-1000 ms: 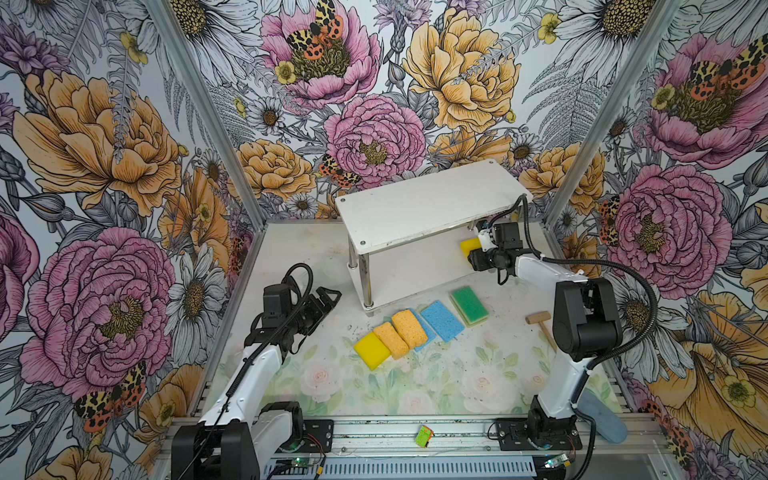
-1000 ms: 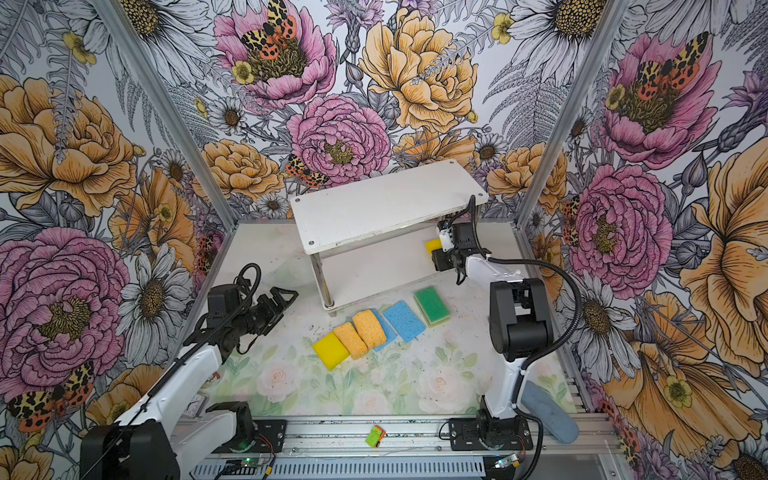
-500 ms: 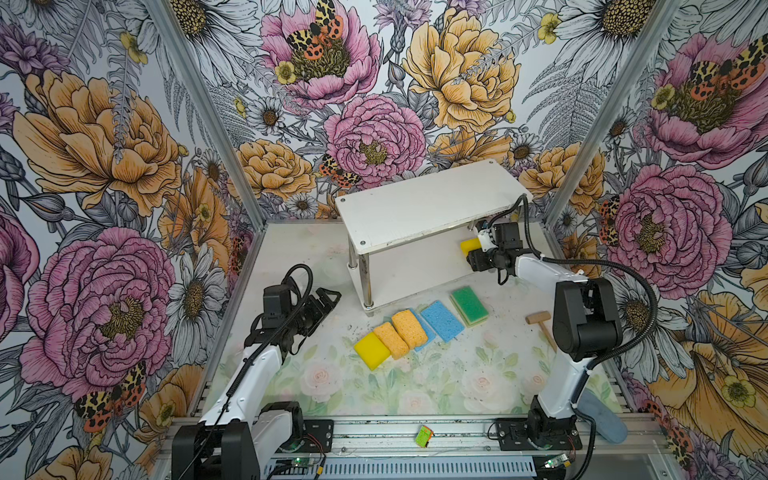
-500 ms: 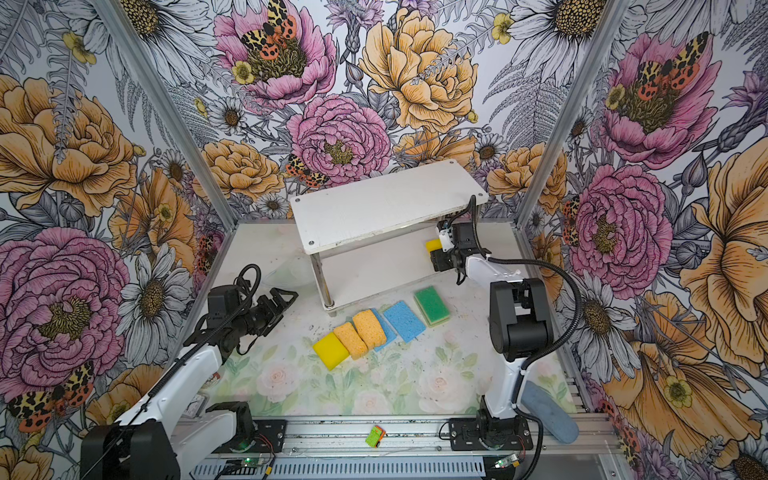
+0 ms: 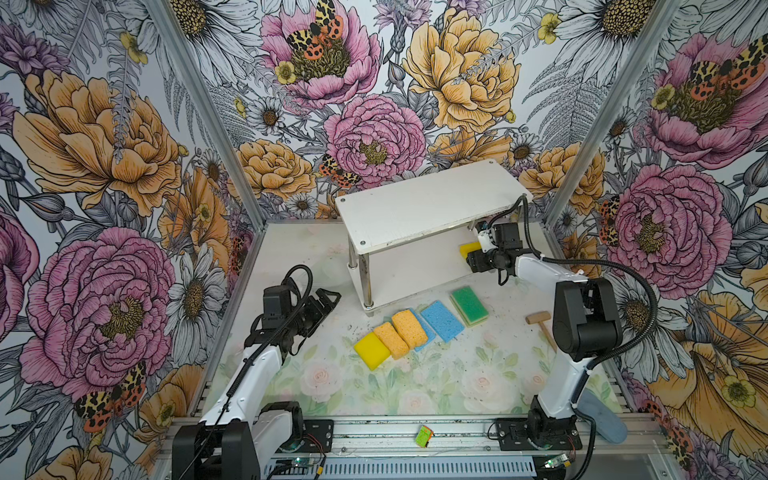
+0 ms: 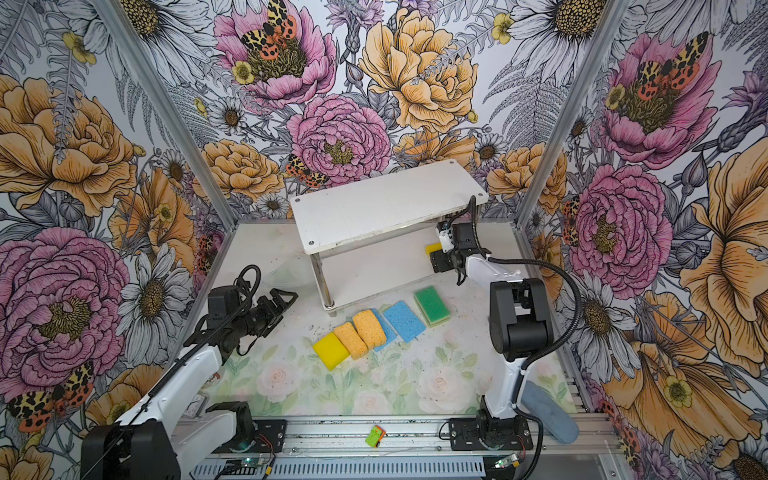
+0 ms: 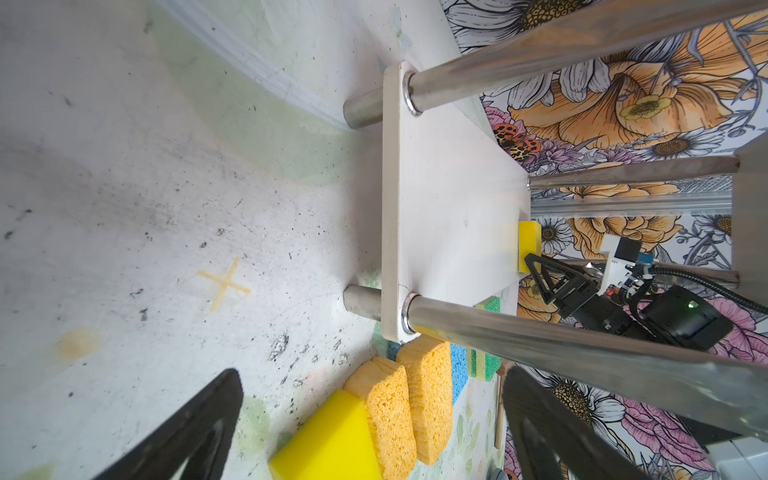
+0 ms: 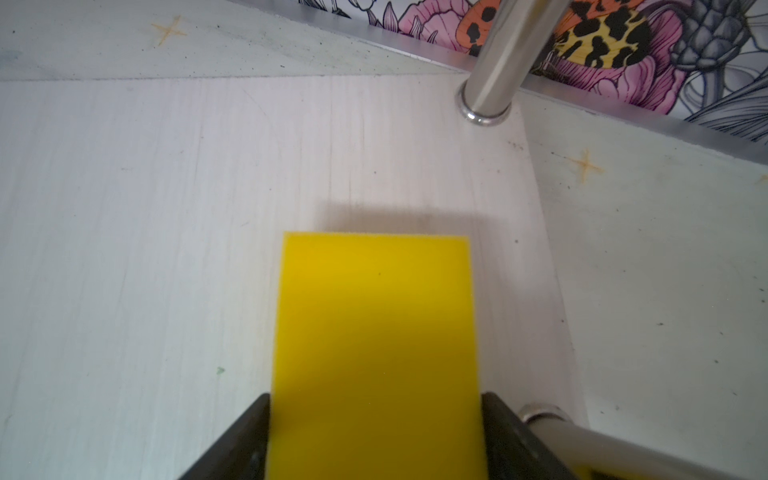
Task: Place and organize the cleaning sponges onto the shelf
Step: 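Lower the yellow sponge with the right gripper onto the lower shelf tier, then open the right gripper to release the yellow sponge on the shelf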
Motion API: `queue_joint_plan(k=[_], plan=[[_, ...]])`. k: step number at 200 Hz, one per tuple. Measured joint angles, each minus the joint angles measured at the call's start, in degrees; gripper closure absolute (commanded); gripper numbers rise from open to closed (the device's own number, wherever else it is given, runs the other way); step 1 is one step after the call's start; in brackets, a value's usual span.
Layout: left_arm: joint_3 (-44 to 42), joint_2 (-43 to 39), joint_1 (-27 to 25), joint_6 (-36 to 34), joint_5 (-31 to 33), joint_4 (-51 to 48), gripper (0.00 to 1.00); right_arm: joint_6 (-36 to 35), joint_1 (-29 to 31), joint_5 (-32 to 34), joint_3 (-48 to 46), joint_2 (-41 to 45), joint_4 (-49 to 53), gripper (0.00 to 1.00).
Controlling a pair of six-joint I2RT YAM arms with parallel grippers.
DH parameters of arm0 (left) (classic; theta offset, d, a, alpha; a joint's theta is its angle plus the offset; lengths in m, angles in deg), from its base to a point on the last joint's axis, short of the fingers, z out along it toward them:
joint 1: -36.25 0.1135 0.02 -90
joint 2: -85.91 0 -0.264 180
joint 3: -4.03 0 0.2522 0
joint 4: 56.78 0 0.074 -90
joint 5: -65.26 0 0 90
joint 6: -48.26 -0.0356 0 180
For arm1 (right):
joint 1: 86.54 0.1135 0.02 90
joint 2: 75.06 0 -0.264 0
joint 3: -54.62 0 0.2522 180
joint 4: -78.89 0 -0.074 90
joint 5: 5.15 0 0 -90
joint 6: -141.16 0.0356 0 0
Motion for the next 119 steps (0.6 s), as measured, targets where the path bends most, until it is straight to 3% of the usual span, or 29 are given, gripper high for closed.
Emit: queue_joint_plan(k=[119], plan=[[-0.26, -0.39, 0.15, -0.02, -0.15, 0.0, 0.01, -0.22, 0.02, -0.02, -0.02, 0.48, 0.46, 0.2]])
